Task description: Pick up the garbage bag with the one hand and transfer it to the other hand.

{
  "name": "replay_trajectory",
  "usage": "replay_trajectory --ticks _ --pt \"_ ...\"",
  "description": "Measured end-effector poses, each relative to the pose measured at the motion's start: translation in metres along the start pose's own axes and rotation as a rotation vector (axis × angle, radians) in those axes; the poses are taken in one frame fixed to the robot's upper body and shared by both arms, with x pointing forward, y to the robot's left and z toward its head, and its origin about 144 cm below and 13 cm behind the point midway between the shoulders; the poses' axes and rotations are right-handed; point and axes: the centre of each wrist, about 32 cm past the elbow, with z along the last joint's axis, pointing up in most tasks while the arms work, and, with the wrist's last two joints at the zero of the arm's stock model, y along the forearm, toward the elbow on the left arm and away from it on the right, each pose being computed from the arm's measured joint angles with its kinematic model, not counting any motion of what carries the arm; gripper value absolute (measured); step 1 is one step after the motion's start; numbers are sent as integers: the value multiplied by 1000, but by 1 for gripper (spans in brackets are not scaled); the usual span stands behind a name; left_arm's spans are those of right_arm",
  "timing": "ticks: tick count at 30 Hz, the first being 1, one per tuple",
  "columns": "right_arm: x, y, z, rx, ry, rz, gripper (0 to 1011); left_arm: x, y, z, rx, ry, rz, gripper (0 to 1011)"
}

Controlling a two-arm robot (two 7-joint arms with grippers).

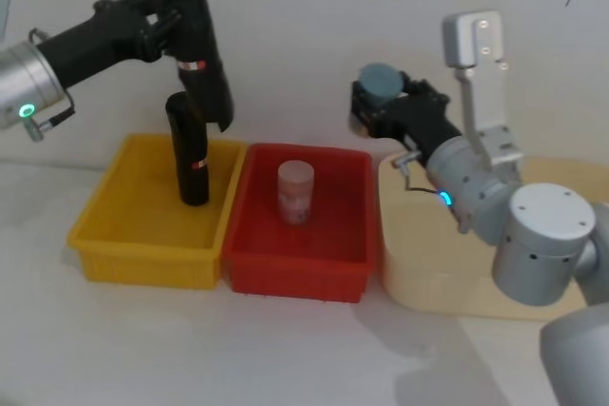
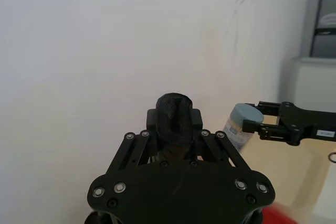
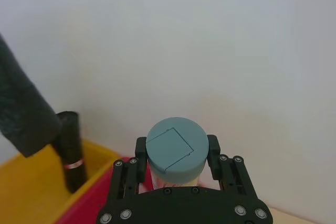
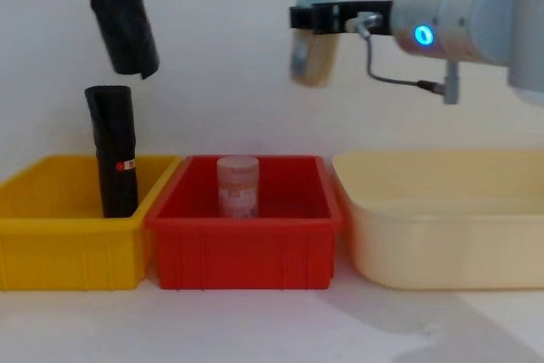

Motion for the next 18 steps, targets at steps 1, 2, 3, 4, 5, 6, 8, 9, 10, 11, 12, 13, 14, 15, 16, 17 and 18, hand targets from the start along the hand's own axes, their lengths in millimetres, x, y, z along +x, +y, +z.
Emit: replay_trajectory --ticks 1,2,3,4,5,6,8,9,10,11,12,13,14,15,16,17,18 --pt "2 -2 0 2 -1 -8 659 1 -2 0 -7 3 -13 331" --pt "4 -3 0 3 -2 -17 659 3 -5 1 -12 7 -22 331" --pt "9 -7 0 0 -3 -37 659 6 -9 1 -22 13 -43 331" --pt "11 -9 -1 -4 -3 -46 659 7 -11 1 -26 18 -52 331" --pt "14 -11 -2 -6 -3 -58 659 9 -14 1 -31 21 -62 331" --pt "19 -15 -3 -13 -4 -75 659 11 -18 0 -38 30 -81 331" --pt "24 -18 -5 -23 -2 -94 659 16 -27 -2 -49 47 -112 331" --pt "29 -23 -7 -35 0 -115 659 16 -27 -2 -49 47 -112 331" --pt "31 -24 -8 -40 1 -122 659 19 -32 -3 -56 55 -132 331" --pt "34 -27 -10 -47 2 -132 659 20 -35 -4 -57 63 -140 331" --pt "40 -31 -12 -61 5 -151 659 22 -38 -5 -60 68 -151 331" --pt "42 -33 -14 -68 6 -159 659 24 -44 -7 -65 80 -170 331" --pt "45 -35 -15 -75 8 -169 659 26 -46 -8 -68 85 -185 331" --pt "47 -37 -17 -83 9 -177 659 27 -50 -9 -70 94 -193 331" --pt "52 -41 -20 -93 13 -192 659 30 -57 -12 -76 106 -217 331" --pt "54 -43 -20 -96 16 -202 659 32 -60 -13 -75 113 -222 331" --pt "58 -46 -22 -104 22 -217 658 33 -63 -14 -79 119 -236 331"
